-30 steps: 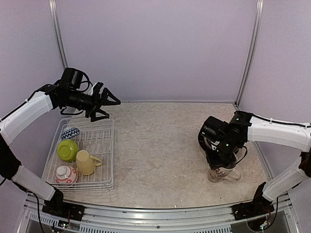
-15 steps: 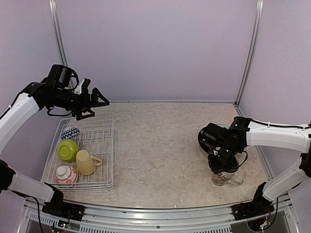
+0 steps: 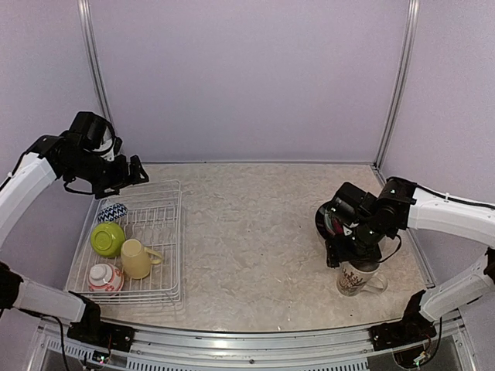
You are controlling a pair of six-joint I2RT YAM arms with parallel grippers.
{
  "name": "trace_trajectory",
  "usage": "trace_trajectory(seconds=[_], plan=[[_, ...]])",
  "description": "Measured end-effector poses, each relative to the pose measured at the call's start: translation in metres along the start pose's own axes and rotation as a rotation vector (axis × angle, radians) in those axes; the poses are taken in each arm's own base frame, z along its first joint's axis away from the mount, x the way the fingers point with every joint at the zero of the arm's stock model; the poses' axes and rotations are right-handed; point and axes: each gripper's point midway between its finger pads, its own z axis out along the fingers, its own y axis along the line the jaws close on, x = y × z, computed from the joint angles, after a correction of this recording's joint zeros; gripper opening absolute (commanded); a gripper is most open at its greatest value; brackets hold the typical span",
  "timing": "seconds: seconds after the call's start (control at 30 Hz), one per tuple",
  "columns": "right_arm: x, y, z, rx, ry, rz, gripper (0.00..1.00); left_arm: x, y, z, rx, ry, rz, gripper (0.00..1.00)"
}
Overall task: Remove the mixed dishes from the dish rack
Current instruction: Place the cup at the center of the board.
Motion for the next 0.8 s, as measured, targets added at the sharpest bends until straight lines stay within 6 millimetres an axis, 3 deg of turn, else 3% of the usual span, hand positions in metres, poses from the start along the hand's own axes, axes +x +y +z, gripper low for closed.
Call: trace_trajectory(seconds=[0.2,0.33,0.53,0.67,0.8], plan=[[-0.022,0.009,-0.031,-0.064,-0.106,-0.016,0.93,0.014,0.018,-0.001,-0.052,0.031,-0.025,0.99],[-0.055,0.015,-0.067,-0.082,-0.249,-0.033,0.99,0.039,0.025,-0.003,-0.063,0.099,-0.064,0.99],[-0.111,0.034,-0.117,-0.137,-0.504,-0.071,1.00,0.086,0.035,-0.004,-0.099,0.244,-0.126,0.99],[-0.143,0.064,-0.124,-0.176,-0.583,-0.133,1.00,0.109,0.038,-0.001,-0.171,0.340,-0.174,0.99],[-0.171,0.097,-0.108,-0.163,-0.580,-0.199,1.00,0.128,0.042,0.013,-0.263,0.413,-0.212,0.99]])
